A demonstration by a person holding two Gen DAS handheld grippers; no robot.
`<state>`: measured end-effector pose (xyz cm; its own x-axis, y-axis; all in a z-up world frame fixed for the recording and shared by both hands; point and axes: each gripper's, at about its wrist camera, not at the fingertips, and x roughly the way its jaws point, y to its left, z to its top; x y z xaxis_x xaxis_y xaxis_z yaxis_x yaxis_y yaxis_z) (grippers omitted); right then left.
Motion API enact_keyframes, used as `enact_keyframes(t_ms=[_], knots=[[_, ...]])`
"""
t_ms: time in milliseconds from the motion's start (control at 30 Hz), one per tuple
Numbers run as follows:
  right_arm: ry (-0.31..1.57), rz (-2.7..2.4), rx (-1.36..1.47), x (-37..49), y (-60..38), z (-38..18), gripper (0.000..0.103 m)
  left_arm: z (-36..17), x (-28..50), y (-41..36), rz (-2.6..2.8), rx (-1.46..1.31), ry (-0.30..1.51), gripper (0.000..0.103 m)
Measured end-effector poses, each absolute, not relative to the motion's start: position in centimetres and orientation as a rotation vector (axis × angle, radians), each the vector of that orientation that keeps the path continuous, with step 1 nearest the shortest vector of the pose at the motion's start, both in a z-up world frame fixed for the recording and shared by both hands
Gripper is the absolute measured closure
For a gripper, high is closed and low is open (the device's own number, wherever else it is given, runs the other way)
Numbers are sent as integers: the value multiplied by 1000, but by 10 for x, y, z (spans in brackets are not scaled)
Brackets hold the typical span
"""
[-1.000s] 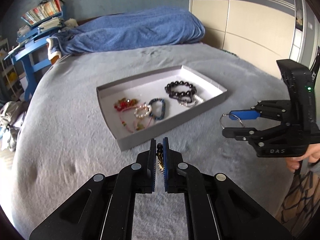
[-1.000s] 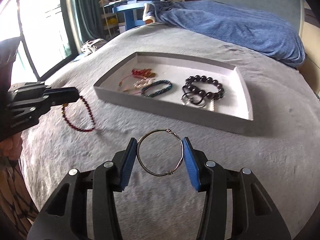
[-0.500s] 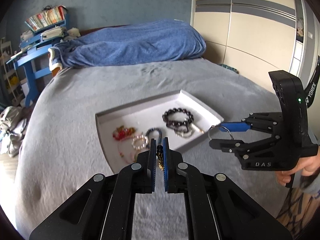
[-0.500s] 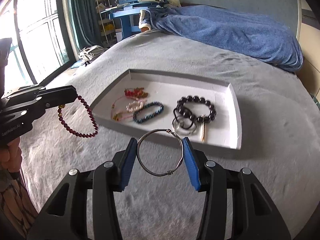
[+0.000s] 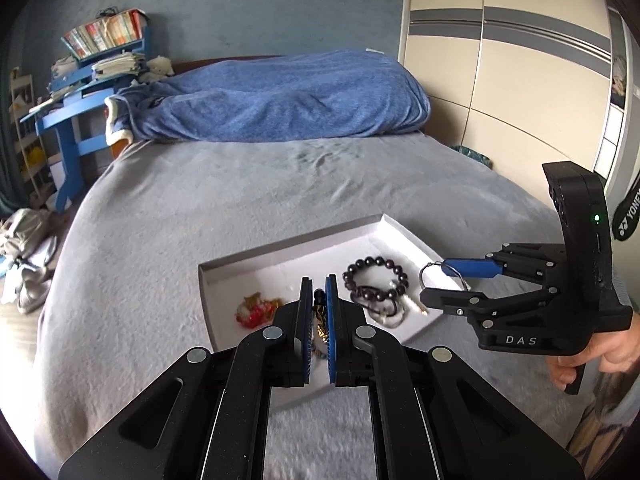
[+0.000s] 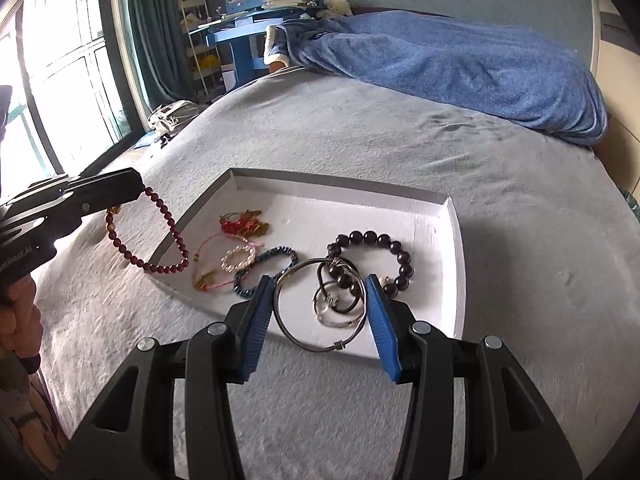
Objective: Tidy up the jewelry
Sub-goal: 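Carry the red bracelet and silver bangle into the white tray and open both tools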
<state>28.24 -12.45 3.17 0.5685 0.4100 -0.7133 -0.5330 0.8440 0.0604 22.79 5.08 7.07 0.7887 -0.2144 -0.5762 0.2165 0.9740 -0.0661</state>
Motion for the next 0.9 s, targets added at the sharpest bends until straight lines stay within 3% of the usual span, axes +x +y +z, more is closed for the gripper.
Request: enact_keyframes(t_ms=[900], knots=[[888,509,-235,329,-103,-16,57,7,278,53,-147,40,825,96]])
